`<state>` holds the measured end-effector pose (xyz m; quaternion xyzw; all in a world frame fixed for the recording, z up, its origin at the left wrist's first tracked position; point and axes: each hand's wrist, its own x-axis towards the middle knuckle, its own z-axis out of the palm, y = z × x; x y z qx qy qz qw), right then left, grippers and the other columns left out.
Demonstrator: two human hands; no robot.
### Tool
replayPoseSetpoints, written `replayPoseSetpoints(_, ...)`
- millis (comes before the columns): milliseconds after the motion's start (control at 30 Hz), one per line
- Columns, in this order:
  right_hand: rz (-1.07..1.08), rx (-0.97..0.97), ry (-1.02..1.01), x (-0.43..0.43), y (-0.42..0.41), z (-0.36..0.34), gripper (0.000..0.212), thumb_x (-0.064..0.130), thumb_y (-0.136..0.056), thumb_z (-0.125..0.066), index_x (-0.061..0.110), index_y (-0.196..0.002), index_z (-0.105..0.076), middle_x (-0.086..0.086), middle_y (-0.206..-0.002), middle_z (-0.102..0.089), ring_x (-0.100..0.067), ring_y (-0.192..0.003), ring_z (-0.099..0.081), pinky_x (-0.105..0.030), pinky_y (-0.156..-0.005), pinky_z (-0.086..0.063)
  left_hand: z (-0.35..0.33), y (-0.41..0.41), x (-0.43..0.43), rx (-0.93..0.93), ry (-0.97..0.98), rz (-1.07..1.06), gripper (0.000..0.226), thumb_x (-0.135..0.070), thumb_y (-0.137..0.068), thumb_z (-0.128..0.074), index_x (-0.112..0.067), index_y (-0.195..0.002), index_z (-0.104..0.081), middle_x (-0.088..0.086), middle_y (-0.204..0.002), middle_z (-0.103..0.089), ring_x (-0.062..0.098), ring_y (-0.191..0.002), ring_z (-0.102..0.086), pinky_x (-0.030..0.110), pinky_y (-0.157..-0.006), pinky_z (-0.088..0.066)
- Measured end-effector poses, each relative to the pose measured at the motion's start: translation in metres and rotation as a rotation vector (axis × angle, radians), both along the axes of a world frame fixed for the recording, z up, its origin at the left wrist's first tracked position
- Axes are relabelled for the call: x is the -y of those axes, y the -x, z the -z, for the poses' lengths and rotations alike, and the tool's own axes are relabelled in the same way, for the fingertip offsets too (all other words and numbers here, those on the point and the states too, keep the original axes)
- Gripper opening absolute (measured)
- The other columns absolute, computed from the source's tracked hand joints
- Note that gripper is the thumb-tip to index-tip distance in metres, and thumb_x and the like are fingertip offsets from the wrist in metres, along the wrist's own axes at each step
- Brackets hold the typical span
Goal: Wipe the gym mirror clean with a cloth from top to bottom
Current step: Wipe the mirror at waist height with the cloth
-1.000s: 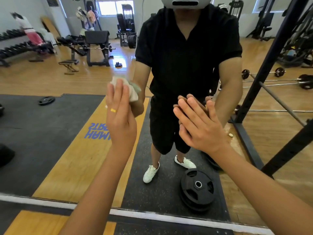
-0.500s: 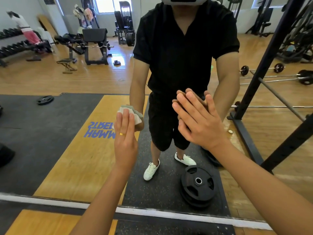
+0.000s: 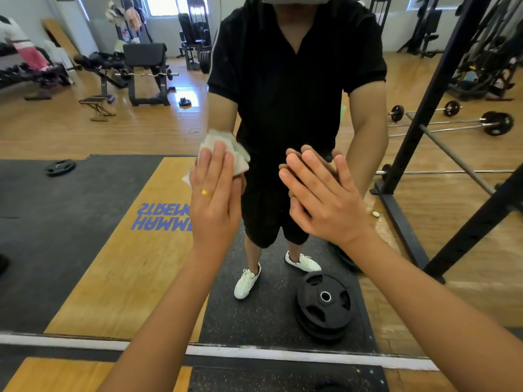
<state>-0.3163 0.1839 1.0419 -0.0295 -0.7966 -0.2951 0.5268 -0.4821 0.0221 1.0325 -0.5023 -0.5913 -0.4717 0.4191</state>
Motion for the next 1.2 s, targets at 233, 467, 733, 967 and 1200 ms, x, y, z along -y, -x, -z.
replayPoseSetpoints(233,0.016,0.018,-0.009,-0.001,-0.001,0.000,0.057,0.026,-0.095,-0.058,0.013,-0.150,-0.053,-0.009,-0.158,-0.044,-0.027,-0.148,-0.040,-0.052,-0.125,-0.017,0.026,0.007,0.006,-0.100,0.080,-0.068,0.042,0.004,-0.109,-0.039,-0.001,-0.150,-0.037,-0.009,-0.171,-0.014,0.019,-0.158,-0.016,0.049,-0.127,-0.018)
replayPoseSetpoints(467,-0.013,-0.006,-0.007,-0.002,0.001,0.000,0.058,0.024,-0.092,-0.062,0.013,-0.148,-0.055,-0.009,-0.155,-0.048,-0.026,-0.147,-0.042,-0.052,-0.123,-0.020,-0.054,-0.007,-0.024,-0.116,-0.096,-0.029,0.034,0.010,-0.105,-0.047,0.009,-0.139,-0.052,0.017,-0.150,-0.046,0.023,-0.150,-0.024,0.047,-0.126,-0.020)
replayPoseSetpoints(733,-0.006,-0.003,-0.003,-0.003,0.002,0.002,0.059,0.024,-0.092,-0.061,0.014,-0.150,-0.053,-0.008,-0.158,-0.044,-0.024,-0.151,-0.036,-0.051,-0.126,-0.016,-0.009,-0.009,-0.022,-0.141,-0.044,-0.024,0.053,0.017,-0.097,-0.057,-0.002,-0.145,-0.046,0.004,-0.159,-0.041,0.018,-0.155,-0.025,0.063,-0.108,-0.043)
replayPoseSetpoints(967,0.005,0.014,0.011,-0.001,0.000,-0.001,0.057,0.025,-0.094,-0.059,0.014,-0.149,-0.054,-0.008,-0.158,-0.045,-0.024,-0.149,-0.038,-0.051,-0.126,-0.015,0.054,-0.009,-0.006,-0.116,0.090,-0.075,0.044,0.005,-0.108,-0.039,-0.008,-0.150,-0.041,-0.012,-0.169,-0.022,0.017,-0.155,-0.024,0.045,-0.125,-0.024)
replayPoseSetpoints(1200,-0.002,0.145,0.094,0.010,-0.014,-0.010,0.057,0.022,-0.100,-0.054,0.015,-0.156,-0.045,-0.009,-0.163,-0.037,-0.027,-0.153,-0.032,-0.053,-0.127,-0.012,0.057,-0.007,0.000,-0.066,0.139,-0.051,0.071,0.013,-0.098,-0.052,-0.018,-0.159,-0.031,-0.013,-0.170,-0.019,0.018,-0.156,-0.022,0.046,-0.127,-0.020)
